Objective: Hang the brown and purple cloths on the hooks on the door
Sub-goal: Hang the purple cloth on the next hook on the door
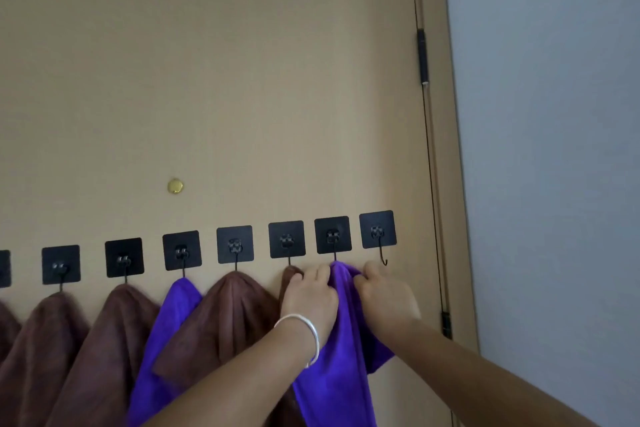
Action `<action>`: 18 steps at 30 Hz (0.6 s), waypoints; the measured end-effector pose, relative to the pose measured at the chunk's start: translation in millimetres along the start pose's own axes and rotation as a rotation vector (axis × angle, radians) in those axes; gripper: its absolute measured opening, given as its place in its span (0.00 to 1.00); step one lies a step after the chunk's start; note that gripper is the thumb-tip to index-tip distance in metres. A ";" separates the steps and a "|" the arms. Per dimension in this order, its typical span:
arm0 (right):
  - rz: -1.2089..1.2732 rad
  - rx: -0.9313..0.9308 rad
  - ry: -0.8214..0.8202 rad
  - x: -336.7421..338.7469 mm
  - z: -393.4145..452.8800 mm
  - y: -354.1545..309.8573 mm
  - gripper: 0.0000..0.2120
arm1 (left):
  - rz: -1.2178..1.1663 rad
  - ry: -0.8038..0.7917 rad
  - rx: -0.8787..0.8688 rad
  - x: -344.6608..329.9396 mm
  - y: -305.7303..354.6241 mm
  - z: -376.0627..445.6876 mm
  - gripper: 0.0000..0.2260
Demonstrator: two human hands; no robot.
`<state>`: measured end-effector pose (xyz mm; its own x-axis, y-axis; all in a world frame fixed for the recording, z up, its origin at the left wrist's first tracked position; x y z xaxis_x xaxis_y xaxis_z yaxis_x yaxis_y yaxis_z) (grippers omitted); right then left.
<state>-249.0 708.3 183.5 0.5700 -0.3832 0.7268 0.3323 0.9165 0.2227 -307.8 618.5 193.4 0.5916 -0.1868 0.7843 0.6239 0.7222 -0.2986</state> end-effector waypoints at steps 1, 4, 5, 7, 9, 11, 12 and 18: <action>0.105 -0.050 0.010 -3.2 -2.3 0.9 0.11 | 0.039 0.016 -0.016 -2.3 2.8 -0.9 0.15; 0.318 -0.158 0.012 -17.9 -9.3 -0.2 0.12 | -0.094 -0.106 0.044 -16.0 4.2 -2.9 0.15; 0.346 -0.180 0.002 -23.0 -11.6 0.4 0.13 | -0.224 -0.155 0.078 -20.3 5.1 -3.8 0.15; 0.342 -0.203 -0.006 -28.8 -16.5 4.7 0.17 | -0.510 -0.227 0.128 -26.6 10.0 -7.7 0.13; 0.345 -0.209 0.009 -28.4 -19.6 12.4 0.19 | -0.771 -0.271 0.176 -30.5 14.8 -13.4 0.12; 0.384 -0.196 0.007 -28.7 -20.6 17.4 0.19 | -0.919 -0.273 0.204 -34.3 14.6 -19.2 0.16; 0.392 -0.182 -0.004 -29.3 -21.1 18.1 0.20 | -0.902 -0.257 0.196 -37.1 13.5 -21.0 0.18; 0.412 -0.112 -0.071 -36.1 -25.7 6.7 0.22 | -0.523 -0.085 0.128 -29.9 -0.3 -24.1 0.19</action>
<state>-248.0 725.3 142.1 0.6205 0.0246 0.7838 0.1697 0.9716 -0.1648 -313.4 607.9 156.9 0.1718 -0.4923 0.8533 0.7534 0.6238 0.2082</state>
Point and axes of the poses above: each hand's wrist, its own z-axis towards the middle knuckle, its own x-axis out of the back of the hand, y = z × x, the point moved 6 cm from there along z, towards the middle knuckle, and after that the axes turned 10 degrees about x, right-handed, at the moved point
